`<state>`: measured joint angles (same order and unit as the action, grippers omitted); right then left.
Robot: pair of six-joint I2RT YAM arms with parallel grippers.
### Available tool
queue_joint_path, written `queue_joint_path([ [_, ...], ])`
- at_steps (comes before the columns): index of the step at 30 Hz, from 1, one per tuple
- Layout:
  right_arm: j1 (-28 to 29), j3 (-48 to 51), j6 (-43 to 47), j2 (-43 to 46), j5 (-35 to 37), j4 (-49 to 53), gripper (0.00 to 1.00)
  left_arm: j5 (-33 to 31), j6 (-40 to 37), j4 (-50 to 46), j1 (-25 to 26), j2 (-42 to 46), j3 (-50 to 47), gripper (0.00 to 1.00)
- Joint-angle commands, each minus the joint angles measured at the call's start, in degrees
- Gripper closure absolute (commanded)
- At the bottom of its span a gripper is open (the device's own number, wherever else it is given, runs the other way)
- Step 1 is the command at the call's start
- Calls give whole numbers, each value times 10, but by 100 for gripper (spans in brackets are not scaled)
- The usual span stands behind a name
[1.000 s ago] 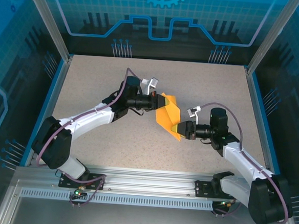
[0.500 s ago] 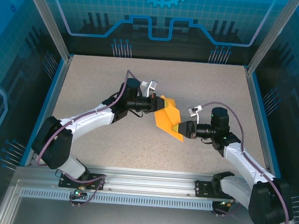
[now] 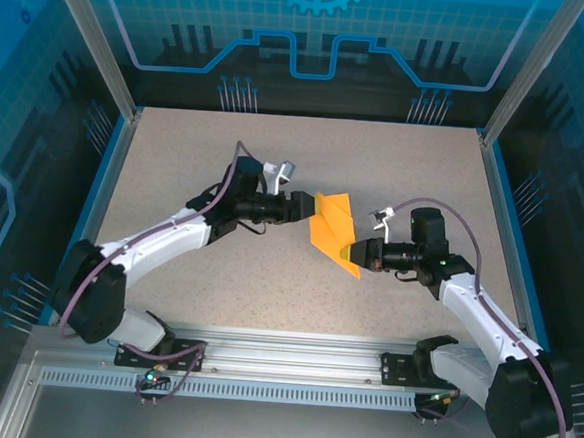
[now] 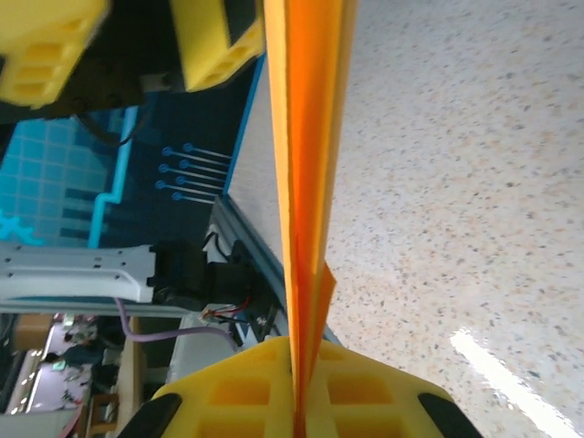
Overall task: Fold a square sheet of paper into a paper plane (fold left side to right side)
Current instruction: Turn over the paper at the center of the table.
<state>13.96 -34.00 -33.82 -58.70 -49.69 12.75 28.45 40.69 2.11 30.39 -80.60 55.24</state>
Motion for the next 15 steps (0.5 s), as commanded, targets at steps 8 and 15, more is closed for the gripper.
queue_joint_path([
  [8,131,-151,137,-13,409,281,94,-186,-93,-156,-10,191,-59,23],
  [15,291,-284,130,-139,759,416,94,-311,-87,-216,-10,304,-96,19],
])
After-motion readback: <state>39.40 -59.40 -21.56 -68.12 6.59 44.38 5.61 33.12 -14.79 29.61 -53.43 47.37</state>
